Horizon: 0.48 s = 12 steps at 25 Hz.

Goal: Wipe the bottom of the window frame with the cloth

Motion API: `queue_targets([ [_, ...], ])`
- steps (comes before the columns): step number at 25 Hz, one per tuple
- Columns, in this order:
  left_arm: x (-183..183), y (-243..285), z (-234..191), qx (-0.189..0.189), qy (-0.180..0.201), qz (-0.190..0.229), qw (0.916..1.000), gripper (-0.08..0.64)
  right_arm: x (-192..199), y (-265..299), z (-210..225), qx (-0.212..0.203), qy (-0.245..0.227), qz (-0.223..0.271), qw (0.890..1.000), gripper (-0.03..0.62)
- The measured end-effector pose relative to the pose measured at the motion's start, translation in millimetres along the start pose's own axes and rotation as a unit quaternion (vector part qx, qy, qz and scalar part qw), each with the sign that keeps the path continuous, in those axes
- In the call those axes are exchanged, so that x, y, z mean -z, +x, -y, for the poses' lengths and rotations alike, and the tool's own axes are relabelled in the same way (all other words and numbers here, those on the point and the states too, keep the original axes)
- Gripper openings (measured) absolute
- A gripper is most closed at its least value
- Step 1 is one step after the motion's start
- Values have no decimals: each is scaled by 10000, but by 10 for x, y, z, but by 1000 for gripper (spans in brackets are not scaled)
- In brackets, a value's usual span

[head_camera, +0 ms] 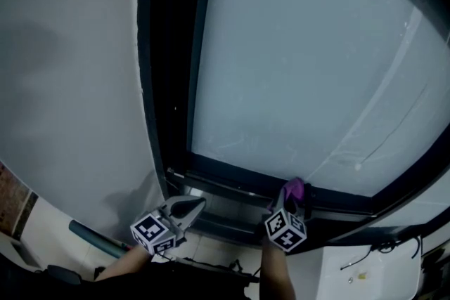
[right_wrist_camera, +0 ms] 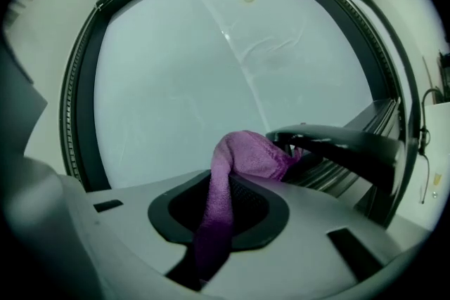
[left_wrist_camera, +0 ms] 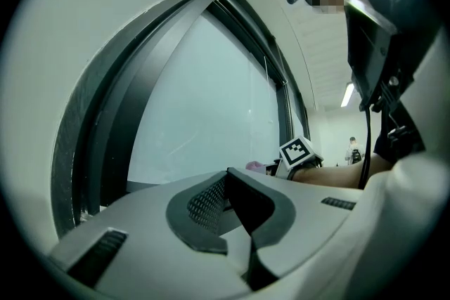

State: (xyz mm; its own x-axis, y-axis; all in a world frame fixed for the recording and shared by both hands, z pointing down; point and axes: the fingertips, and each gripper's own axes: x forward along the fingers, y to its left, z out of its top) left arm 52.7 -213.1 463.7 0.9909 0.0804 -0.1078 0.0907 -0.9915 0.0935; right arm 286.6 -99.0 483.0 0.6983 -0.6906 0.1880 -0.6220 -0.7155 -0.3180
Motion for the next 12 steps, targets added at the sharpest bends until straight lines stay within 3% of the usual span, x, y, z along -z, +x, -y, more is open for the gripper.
queue_targets([
  [5,-42,-13,-28,-61,-21,12,10000,2,-60,146,-41,-217,211,-391,9988,75],
  [12,-58,25,-69,-180,-115,95,9997,2,64,251,-197,-656,-536,-1058,9908,75],
])
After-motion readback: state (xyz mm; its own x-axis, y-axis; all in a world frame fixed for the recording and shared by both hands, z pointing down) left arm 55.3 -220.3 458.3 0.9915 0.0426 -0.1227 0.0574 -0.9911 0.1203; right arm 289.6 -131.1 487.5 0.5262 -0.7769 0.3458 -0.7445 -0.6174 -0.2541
